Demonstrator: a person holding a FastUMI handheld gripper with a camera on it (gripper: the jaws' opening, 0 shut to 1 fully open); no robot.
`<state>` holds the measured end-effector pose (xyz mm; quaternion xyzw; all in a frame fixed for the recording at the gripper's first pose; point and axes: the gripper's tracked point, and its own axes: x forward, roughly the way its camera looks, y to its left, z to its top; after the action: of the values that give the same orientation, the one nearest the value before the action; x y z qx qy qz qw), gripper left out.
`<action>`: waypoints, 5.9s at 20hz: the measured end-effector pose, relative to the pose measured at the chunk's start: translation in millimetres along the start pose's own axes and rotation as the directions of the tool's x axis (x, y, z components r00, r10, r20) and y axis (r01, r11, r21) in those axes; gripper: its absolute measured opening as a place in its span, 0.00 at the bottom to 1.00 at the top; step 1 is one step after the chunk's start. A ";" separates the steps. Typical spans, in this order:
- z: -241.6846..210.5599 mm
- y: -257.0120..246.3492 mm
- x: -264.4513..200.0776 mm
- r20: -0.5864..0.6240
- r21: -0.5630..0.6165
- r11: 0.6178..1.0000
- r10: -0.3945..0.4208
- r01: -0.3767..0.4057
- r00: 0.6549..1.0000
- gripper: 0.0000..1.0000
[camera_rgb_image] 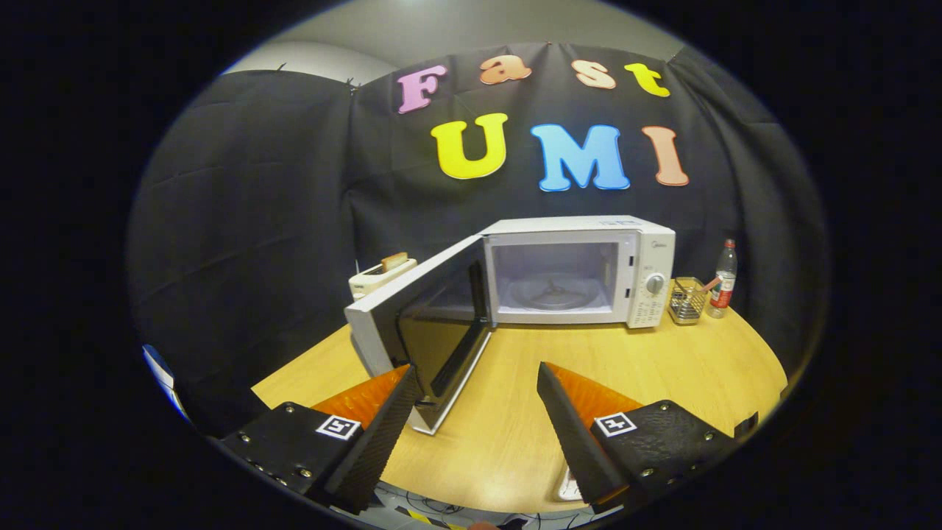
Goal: Open the microwave, put the food inside, and close the microwave door.
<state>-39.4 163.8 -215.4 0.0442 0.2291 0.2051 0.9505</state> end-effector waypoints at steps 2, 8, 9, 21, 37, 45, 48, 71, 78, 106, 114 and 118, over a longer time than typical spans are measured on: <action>-5.0 -29.3 -3.9 -0.006 0.014 0.998 -0.057 0.057 0.998 1.00; -35.7 -97.3 -20.2 -0.061 0.107 0.977 -0.179 0.185 0.982 1.00; -42.7 -106.0 -22.4 -0.074 0.126 0.972 -0.192 0.200 0.979 1.00; -118.0 -155.9 -32.1 -0.222 0.344 0.883 -0.253 0.319 0.942 1.00; -121.6 -131.9 -31.8 -0.218 0.578 0.786 -0.110 0.220 0.970 0.08; -59.6 -127.8 -29.4 -0.154 0.561 0.810 -0.101 0.171 0.983 0.08; -18.4 -124.3 -14.5 -0.095 0.543 0.831 -0.082 0.121 0.992 0.08; 87.2 -124.6 191.6 0.037 0.566 0.823 0.027 -0.043 0.999 0.08; 81.5 -137.2 255.6 0.051 0.576 0.817 -0.010 -0.022 0.999 0.08; 50.6 -207.4 366.4 -0.036 0.204 0.949 -0.239 0.241 0.970 0.97; 74.2 -173.9 319.5 0.004 0.085 0.977 -0.196 0.195 0.981 0.98; 96.6 -146.6 267.5 0.052 0.080 0.984 -0.163 0.158 0.985 0.98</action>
<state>275.5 140.8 -267.1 0.0674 0.2116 0.1176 0.9679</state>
